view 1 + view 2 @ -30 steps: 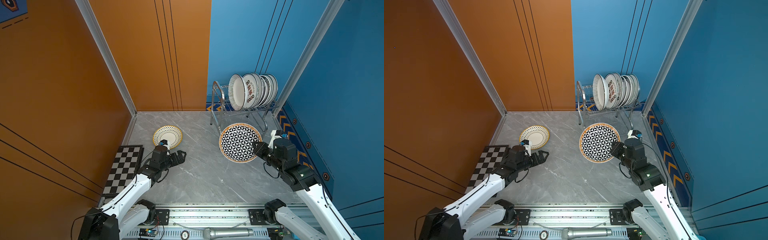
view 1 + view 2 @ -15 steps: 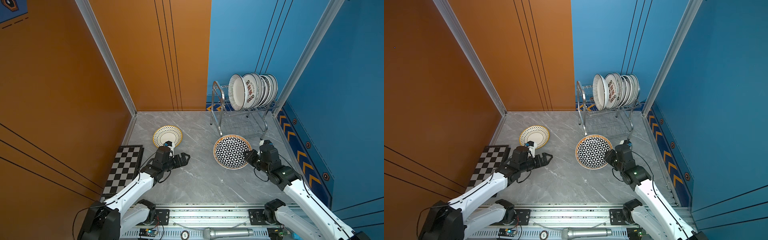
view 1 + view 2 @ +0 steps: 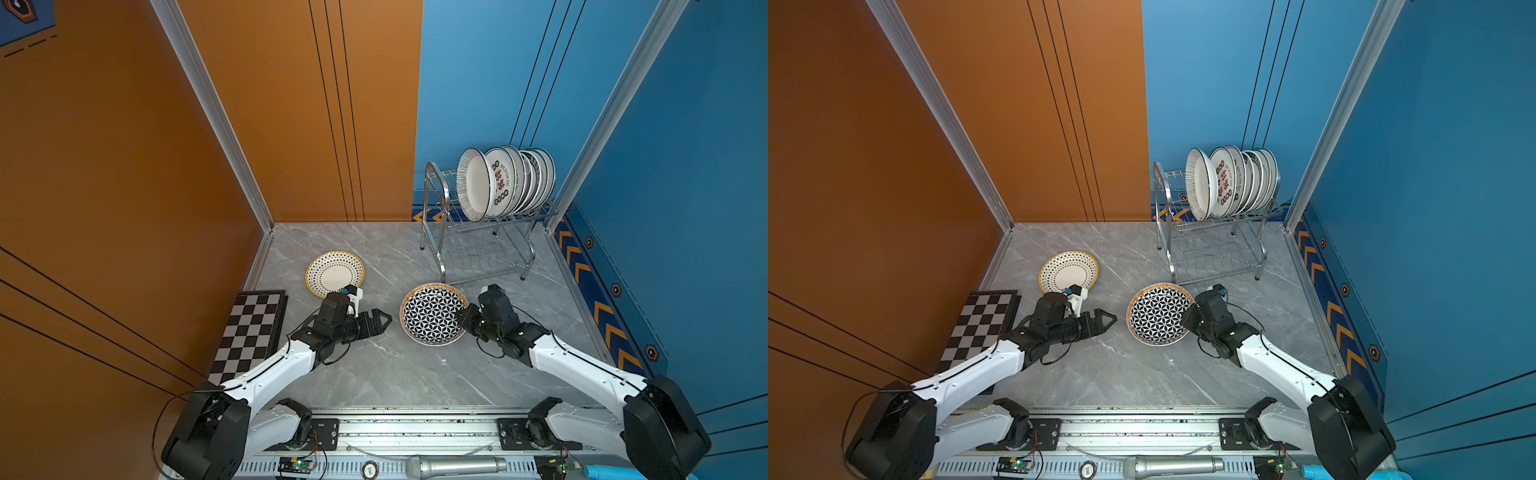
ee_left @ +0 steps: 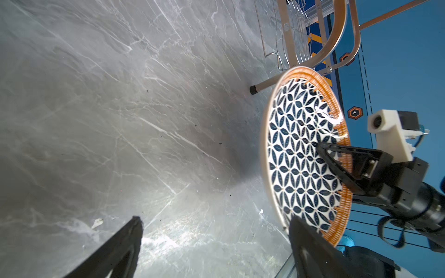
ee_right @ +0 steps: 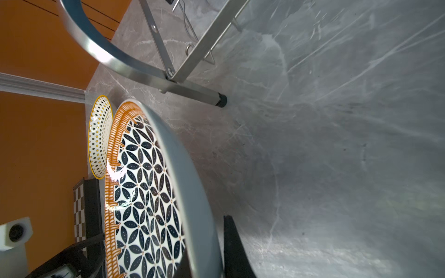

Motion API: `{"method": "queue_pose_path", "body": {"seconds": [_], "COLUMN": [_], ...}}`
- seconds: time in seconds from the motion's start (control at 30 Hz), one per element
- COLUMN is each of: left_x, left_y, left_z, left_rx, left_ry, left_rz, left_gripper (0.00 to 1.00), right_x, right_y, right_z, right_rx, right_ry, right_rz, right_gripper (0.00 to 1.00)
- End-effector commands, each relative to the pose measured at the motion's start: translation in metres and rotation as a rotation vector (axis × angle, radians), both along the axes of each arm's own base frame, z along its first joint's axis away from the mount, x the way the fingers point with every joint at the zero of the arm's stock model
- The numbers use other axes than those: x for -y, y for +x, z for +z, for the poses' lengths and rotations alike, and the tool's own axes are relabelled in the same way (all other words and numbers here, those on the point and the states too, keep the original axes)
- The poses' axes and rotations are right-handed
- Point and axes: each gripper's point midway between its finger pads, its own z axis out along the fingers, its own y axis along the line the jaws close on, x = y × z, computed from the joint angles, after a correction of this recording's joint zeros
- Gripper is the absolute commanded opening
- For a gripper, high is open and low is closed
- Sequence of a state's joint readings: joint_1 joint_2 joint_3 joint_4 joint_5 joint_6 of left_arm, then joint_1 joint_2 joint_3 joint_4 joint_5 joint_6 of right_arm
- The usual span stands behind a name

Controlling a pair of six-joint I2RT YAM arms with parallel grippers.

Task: Unload the plates from the dish rack
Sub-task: Place the plate on the plate.

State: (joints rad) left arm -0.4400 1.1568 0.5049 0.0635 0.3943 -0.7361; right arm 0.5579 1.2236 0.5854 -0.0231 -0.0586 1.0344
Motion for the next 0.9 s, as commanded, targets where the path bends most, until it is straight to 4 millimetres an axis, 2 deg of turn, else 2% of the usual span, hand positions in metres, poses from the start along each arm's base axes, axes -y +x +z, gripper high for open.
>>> {"method": "queue_pose_path", "body": {"seconds": [0.0, 0.23, 0.27, 0.43, 0.5, 0.57, 0.63, 0.77, 0.87], "left_x": [0.012, 0.014, 0.014, 0.015, 0.015, 0.014, 0.013, 0.012, 0.013], "left_y": [0.0, 0.004, 0.004, 0.007, 0.007, 0.008, 0.01, 0.011, 0.013], "left_z": [0.009, 0.001, -0.002, -0.007, -0.008, -0.008, -0.008, -0.01, -0.011], "left_rx": [0.003, -0.024, -0.033, -0.05, -0.054, -0.053, -0.054, -0.059, -0.064], "left_ry": [-0.054, -0.048, -0.046, -0.044, -0.044, -0.043, -0.041, -0.037, -0.037], "left_rz": [-0.036, -0.034, -0.035, -0.04, -0.038, -0.036, -0.029, -0.027, -0.029], "left_gripper": [0.94, 0.87, 0.82, 0.73, 0.67, 0.65, 0.59, 0.4, 0.33], "right_x": [-0.037, -0.062, -0.066, -0.083, -0.088, -0.092, -0.096, -0.103, -0.11], "right_y": [0.027, 0.033, 0.034, 0.036, 0.037, 0.038, 0.039, 0.041, 0.04], "right_z": [0.044, 0.035, 0.034, 0.029, 0.027, 0.025, 0.023, 0.022, 0.023], "right_rx": [0.143, 0.133, 0.132, 0.121, 0.117, 0.114, 0.111, 0.111, 0.115], "right_ry": [0.171, 0.196, 0.208, 0.248, 0.252, 0.258, 0.269, 0.274, 0.265], "right_rz": [0.028, 0.064, 0.067, 0.093, 0.1, 0.107, 0.112, 0.126, 0.147], "right_gripper": [0.0, 0.0, 0.0, 0.0, 0.0, 0.0, 0.0, 0.0, 0.0]}}
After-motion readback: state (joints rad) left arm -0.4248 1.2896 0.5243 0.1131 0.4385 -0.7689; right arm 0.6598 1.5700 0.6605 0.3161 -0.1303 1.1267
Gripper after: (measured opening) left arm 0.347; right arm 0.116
